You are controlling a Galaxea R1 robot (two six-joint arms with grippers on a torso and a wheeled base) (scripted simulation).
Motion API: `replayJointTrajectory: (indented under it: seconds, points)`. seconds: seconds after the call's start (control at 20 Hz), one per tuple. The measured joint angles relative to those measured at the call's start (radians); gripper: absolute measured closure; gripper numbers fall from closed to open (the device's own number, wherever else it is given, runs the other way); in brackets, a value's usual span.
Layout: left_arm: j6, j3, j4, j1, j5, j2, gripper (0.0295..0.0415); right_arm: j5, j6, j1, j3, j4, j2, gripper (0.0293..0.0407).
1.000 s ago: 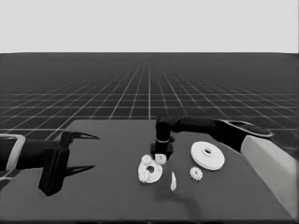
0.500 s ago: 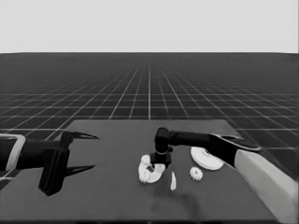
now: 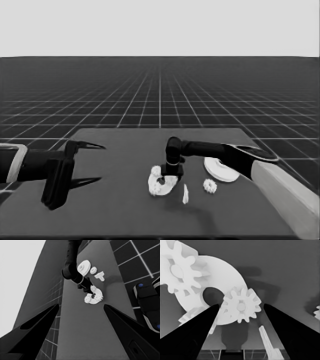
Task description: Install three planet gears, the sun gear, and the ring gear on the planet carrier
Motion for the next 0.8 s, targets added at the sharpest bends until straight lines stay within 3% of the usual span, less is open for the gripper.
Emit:
replayJointTrajectory:
  seconds: [0.1, 0.2, 0.3, 0.6, 0.7, 0.8]
  points:
    - [0.000, 0.000, 0.000, 0.000, 0.000, 0.000, 0.0326, 0.000, 0.000, 0.000, 0.000, 0.000, 0.000, 0.0315]
    - [0.000, 0.000, 0.000, 0.000, 0.000, 0.000, 0.0326, -0.040, 0.048, 0.098, 0.080, 0.093, -0.022, 0.0315]
    - [0.000, 0.000, 0.000, 0.000, 0.000, 0.000, 0.0326, -0.048, 0.058, 0.138, 0.096, 0.130, -0.026, 0.0315]
    - [0.000, 0.000, 0.000, 0.000, 0.000, 0.000, 0.0326, -0.052, 0.061, 0.157, 0.100, 0.149, -0.026, 0.0315]
    - [0.000, 0.000, 0.000, 0.000, 0.000, 0.000, 0.0326, -0.040, -0.014, 0.165, 0.392, 0.160, -0.373, 0.0315]
    - [0.000, 0.000, 0.000, 0.000, 0.000, 0.000, 0.0326, -0.025, -0.110, 0.169, 0.410, 0.168, -0.507, 0.0315]
